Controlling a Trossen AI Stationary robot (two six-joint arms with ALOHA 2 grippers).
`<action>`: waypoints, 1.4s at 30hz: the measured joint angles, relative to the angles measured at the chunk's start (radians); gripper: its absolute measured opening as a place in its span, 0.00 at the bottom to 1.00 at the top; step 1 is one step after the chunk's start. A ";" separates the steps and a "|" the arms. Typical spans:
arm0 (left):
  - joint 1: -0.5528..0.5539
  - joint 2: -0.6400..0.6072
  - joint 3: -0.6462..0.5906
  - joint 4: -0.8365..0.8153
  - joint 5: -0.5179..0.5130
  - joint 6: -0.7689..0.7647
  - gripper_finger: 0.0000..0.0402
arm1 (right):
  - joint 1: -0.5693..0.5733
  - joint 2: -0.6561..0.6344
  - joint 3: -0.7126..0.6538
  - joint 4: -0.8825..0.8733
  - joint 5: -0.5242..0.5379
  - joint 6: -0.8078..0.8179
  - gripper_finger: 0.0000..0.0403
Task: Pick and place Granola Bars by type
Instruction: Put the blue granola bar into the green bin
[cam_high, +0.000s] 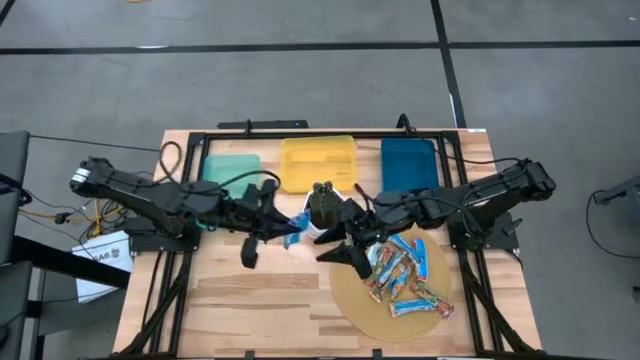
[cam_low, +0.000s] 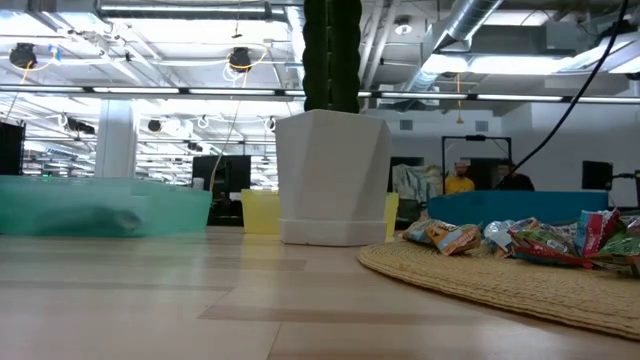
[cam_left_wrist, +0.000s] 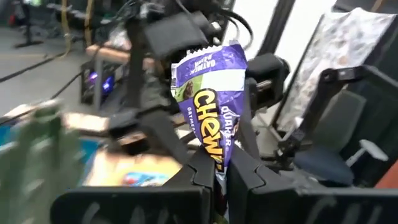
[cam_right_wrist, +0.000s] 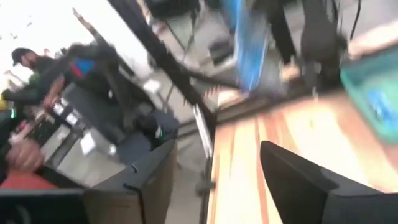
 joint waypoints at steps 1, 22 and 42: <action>0.000 -0.024 0.000 -0.040 -0.017 -0.007 0.01 | 0.000 0.000 0.000 -0.030 -0.012 0.005 0.57; 0.001 -0.442 0.000 -0.809 -0.242 -0.233 0.00 | 0.104 0.000 0.000 -0.522 -0.209 0.105 0.53; 0.001 -0.401 0.001 -1.242 -0.251 -0.221 0.00 | 0.125 0.000 0.000 -0.599 -0.207 0.106 0.52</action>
